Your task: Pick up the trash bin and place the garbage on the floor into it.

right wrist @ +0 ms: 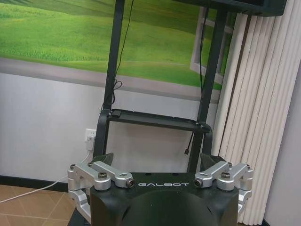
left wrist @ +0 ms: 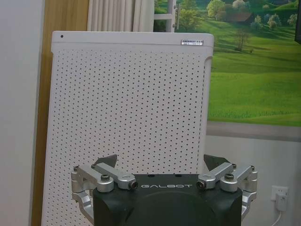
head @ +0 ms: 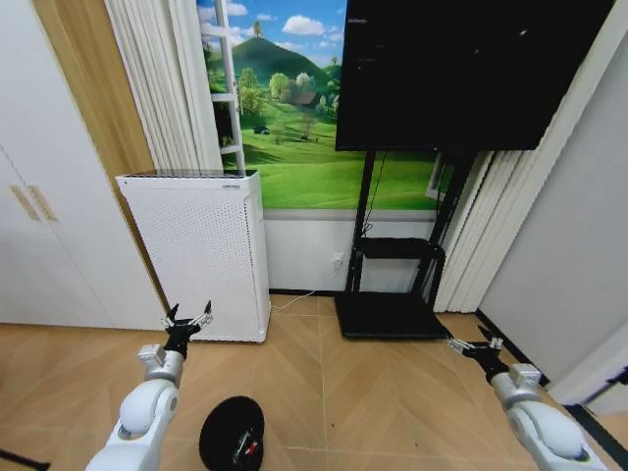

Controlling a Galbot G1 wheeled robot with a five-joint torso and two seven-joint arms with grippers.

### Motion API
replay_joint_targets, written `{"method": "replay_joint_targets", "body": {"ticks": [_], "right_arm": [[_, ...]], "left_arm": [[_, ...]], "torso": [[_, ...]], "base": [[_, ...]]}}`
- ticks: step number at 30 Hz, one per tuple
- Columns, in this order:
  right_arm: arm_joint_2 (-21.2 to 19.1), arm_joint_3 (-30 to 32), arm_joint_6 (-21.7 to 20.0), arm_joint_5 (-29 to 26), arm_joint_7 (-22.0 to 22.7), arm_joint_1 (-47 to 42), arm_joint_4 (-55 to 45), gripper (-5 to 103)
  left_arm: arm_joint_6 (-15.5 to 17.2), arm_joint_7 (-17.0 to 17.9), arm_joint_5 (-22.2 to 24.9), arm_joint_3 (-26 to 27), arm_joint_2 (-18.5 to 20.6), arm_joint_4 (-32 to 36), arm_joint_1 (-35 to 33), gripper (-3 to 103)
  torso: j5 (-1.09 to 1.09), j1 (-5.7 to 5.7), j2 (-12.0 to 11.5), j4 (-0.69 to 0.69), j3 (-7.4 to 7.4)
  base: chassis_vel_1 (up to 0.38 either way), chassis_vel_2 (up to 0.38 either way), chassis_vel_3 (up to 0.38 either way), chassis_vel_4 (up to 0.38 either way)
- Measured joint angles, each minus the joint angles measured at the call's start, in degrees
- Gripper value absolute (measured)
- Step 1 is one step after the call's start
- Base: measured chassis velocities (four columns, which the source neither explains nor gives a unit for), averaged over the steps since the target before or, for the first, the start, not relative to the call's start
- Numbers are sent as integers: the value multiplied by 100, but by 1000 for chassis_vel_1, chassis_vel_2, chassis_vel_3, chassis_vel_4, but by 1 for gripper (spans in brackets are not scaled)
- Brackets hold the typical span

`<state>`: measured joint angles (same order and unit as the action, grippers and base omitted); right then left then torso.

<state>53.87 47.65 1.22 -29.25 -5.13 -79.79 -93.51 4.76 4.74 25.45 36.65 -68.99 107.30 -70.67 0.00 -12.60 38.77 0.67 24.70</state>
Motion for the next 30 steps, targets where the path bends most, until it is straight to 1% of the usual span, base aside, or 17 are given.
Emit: {"method": "replay_joint_targets", "body": {"ticks": [4,6,13,20,30], "right_arm": [[0,0,0,0,0,0,0,100],[0,0,0,0,0,0,0,100],[0,0,0,0,0,0,0,100],[0,0,0,0,0,0,0,100],[0,0,0,0,0,0,0,100]], "left_arm": [[0,0,0,0,0,0,0,100],[0,0,0,0,0,0,0,100],[0,0,0,0,0,0,0,100],[0,0,0,0,0,0,0,100],[0,0,0,0,0,0,0,100]], "torso": [[0,-29,69,0,39],[0,-61,148,0,85],[0,-92,227,0,133],[0,-144,364,0,220],[0,-139,350,0,212]], "base": [[0,0,0,0],[0,0,0,0],[0,0,0,0],[0,0,0,0],[0,0,0,0]]}}
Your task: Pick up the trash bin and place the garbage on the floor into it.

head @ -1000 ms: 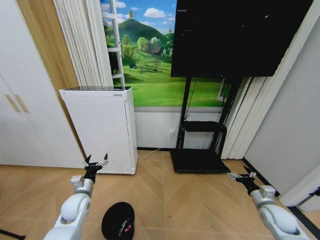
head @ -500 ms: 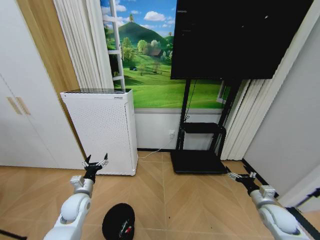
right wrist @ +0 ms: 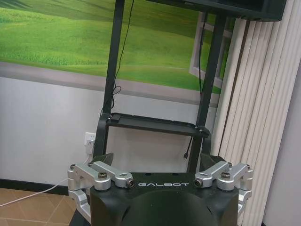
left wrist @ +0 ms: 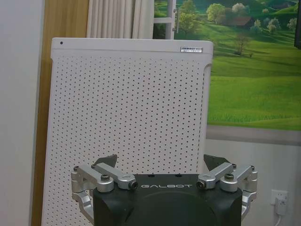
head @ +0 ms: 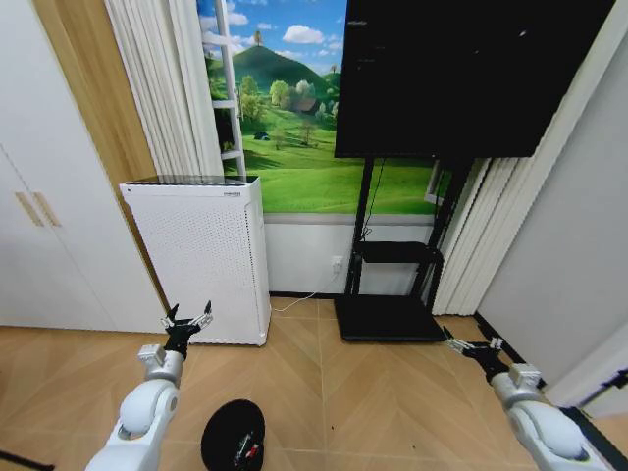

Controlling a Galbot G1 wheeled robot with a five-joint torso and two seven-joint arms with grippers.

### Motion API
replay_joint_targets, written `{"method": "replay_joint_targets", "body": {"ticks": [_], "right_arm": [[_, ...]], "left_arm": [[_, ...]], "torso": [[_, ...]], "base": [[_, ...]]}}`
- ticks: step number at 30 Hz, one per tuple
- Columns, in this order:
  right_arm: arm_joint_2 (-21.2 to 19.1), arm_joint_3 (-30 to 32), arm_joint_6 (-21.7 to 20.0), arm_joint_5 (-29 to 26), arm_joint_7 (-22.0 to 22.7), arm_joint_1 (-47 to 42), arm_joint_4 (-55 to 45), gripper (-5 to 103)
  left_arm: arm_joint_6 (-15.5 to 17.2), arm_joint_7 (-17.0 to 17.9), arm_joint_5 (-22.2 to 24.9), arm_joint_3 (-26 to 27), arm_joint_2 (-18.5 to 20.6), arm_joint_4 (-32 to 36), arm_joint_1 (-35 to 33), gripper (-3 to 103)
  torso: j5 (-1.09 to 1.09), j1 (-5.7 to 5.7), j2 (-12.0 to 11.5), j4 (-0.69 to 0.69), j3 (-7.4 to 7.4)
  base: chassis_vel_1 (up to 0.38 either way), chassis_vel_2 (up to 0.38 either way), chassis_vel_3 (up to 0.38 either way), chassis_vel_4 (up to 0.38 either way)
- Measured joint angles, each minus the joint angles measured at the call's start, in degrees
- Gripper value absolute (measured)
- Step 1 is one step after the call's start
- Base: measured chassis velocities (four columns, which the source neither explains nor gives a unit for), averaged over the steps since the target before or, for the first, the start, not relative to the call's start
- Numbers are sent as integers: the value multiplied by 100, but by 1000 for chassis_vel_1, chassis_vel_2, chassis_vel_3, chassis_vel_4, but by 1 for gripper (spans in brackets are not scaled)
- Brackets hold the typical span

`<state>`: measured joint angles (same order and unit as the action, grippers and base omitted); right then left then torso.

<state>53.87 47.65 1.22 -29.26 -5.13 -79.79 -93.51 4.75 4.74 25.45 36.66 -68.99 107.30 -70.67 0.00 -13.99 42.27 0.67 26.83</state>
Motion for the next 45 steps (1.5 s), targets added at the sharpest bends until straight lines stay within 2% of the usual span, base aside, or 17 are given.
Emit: {"method": "replay_joint_targets", "body": {"ticks": [22,31,35,45], "right_arm": [[0,0,0,0,0,0,0,100],[0,0,0,0,0,0,0,100],[0,0,0,0,0,0,0,100],[0,0,0,0,0,0,0,100]], "left_arm": [[0,0,0,0,0,0,0,100],[0,0,0,0,0,0,0,100],[0,-2,0,-2,0,1,0,100],[0,0,0,0,0,0,0,100]], "torso": [[-2,15,-36,0,-22],[-2,17,-43,1,-26],[4,17,-46,3,-27],[-1,20,-50,-2,-30]], "base": [[-1,-2,2,2],[-120,-118,125,125],[-133,-128,117,119],[4,3,1,-2]]}}
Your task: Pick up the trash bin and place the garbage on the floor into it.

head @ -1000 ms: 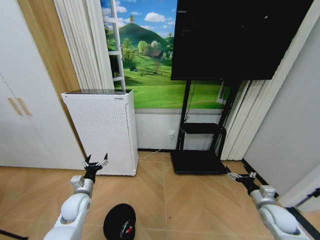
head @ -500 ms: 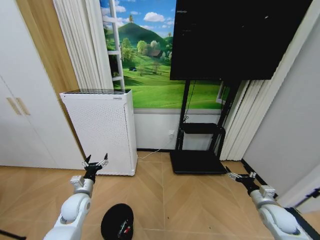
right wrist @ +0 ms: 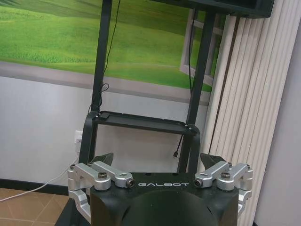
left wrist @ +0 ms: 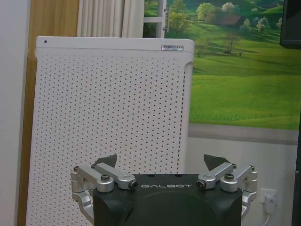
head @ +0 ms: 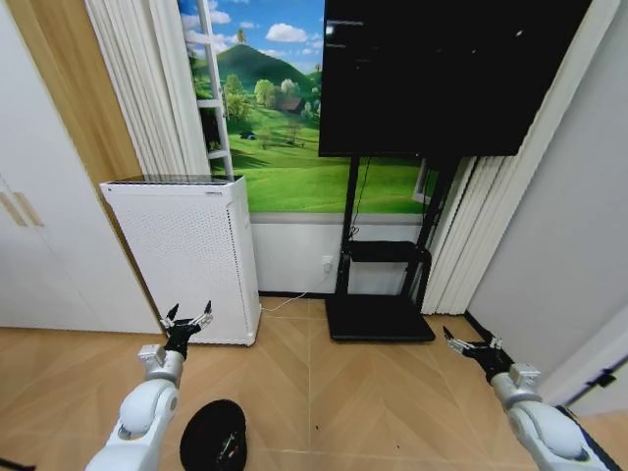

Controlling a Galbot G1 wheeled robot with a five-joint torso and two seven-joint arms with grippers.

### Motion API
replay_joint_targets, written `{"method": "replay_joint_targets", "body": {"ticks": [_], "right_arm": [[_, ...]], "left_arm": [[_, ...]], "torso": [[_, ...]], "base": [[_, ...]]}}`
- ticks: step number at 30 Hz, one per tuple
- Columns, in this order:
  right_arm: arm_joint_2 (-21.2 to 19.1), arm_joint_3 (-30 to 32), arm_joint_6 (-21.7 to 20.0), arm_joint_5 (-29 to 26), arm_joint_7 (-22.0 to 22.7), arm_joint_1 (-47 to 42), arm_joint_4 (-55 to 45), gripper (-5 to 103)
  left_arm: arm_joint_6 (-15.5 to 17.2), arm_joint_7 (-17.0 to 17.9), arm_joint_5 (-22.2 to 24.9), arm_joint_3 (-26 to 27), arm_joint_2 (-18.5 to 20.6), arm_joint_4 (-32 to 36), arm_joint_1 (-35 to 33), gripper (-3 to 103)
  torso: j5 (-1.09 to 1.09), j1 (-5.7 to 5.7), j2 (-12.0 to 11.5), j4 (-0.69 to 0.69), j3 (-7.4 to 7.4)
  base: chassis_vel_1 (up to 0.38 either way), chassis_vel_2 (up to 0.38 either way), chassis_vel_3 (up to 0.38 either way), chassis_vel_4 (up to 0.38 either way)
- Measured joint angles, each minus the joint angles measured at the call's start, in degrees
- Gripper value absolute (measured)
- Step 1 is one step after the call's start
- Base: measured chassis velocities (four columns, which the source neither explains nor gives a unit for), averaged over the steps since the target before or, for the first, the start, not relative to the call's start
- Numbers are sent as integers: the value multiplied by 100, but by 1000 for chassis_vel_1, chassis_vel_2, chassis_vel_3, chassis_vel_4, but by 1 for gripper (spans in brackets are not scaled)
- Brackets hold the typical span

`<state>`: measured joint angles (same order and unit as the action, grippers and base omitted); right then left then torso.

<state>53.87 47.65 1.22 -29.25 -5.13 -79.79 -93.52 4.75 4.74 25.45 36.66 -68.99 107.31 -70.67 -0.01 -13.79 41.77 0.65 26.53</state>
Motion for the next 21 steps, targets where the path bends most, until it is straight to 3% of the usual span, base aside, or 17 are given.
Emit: {"method": "replay_joint_targets", "body": {"ticks": [10,18,20,21], "right_arm": [[0,0,0,0,0,0,0,100],[0,0,0,0,0,0,-1,100],[0,0,0,0,0,0,0,100],[0,0,0,0,0,0,-1,100]], "left_arm": [[0,0,0,0,0,0,0,100],[0,1,0,0,0,0,0,100],[0,1,0,1,0,0,0,100],[0,1,0,0,0,0,-1,100]], "torso": [[1,0,-2,2,-1],[-3,2,-2,0,-2],[6,2,-3,2,-2],[-3,2,-3,1,-3]], "base": [[29,-42,-28,45],[167,-166,-188,164],[241,-207,-254,233],[243,-259,-244,242]]}}
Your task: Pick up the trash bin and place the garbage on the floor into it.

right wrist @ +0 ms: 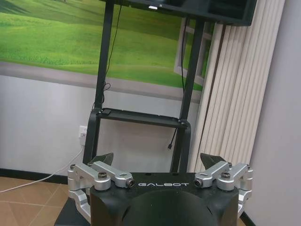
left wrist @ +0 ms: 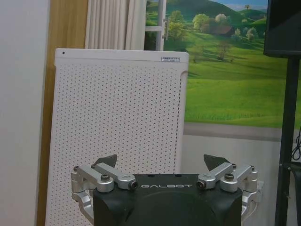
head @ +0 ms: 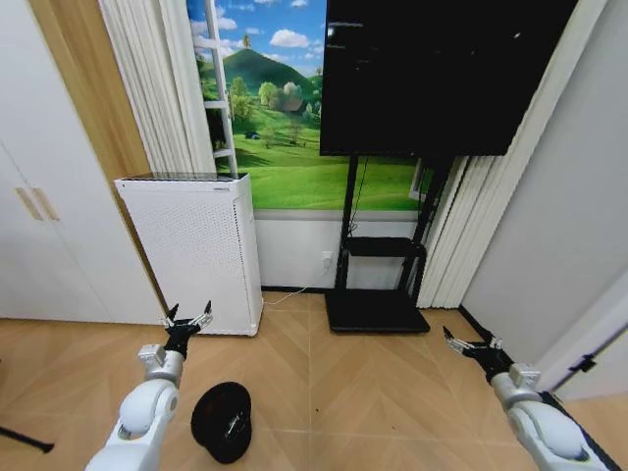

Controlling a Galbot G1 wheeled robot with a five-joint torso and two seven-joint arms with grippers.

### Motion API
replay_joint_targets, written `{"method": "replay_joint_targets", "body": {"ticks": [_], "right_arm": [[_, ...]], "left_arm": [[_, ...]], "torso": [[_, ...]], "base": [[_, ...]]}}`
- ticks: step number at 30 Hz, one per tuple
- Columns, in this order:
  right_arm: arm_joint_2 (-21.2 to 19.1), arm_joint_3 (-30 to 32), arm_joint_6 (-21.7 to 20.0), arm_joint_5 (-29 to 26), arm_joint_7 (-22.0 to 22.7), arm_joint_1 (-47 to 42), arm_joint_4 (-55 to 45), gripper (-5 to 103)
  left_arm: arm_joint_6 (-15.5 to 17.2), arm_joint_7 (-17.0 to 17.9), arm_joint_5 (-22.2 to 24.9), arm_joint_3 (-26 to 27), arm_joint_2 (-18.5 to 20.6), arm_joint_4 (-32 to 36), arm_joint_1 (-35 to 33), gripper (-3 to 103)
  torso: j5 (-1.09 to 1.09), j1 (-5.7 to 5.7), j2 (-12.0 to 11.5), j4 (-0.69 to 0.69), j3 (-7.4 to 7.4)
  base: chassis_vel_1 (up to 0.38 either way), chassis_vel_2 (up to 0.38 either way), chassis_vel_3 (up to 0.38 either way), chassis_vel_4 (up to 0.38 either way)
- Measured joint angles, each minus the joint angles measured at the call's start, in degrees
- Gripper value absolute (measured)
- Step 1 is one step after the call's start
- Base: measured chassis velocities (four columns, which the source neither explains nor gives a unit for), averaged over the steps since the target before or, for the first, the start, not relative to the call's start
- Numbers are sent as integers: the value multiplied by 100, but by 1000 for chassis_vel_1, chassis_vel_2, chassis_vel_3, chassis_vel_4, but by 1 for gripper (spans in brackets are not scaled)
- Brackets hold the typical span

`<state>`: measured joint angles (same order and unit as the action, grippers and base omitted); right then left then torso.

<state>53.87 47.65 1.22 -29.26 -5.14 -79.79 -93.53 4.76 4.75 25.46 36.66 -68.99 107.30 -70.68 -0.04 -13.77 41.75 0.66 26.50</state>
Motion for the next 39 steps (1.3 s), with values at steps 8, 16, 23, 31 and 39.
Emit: {"method": "replay_joint_targets", "body": {"ticks": [8,16,23,31,39], "right_arm": [[0,0,0,0,0,0,0,100],[0,0,0,0,0,-1,2,100],[0,0,0,0,0,-1,1,100],[0,0,-1,0,0,-1,2,100],[-1,1,0,0,0,0,0,100]], "left_arm": [[-1,2,0,0,0,0,0,100],[-1,-4,0,-2,0,0,0,100],[-1,-5,0,-2,0,-1,0,100],[-1,1,0,0,0,0,0,100],[0,-2,0,-1,0,0,-1,100]], "torso": [[3,-1,-2,0,1],[-2,1,-2,1,0],[1,0,-2,1,0],[2,1,-2,2,0],[-6,1,-2,1,0]], "base": [[293,-306,-288,309],[360,-367,-367,359],[350,-339,-355,356],[357,-354,-356,344],[366,-367,-348,358]]}}
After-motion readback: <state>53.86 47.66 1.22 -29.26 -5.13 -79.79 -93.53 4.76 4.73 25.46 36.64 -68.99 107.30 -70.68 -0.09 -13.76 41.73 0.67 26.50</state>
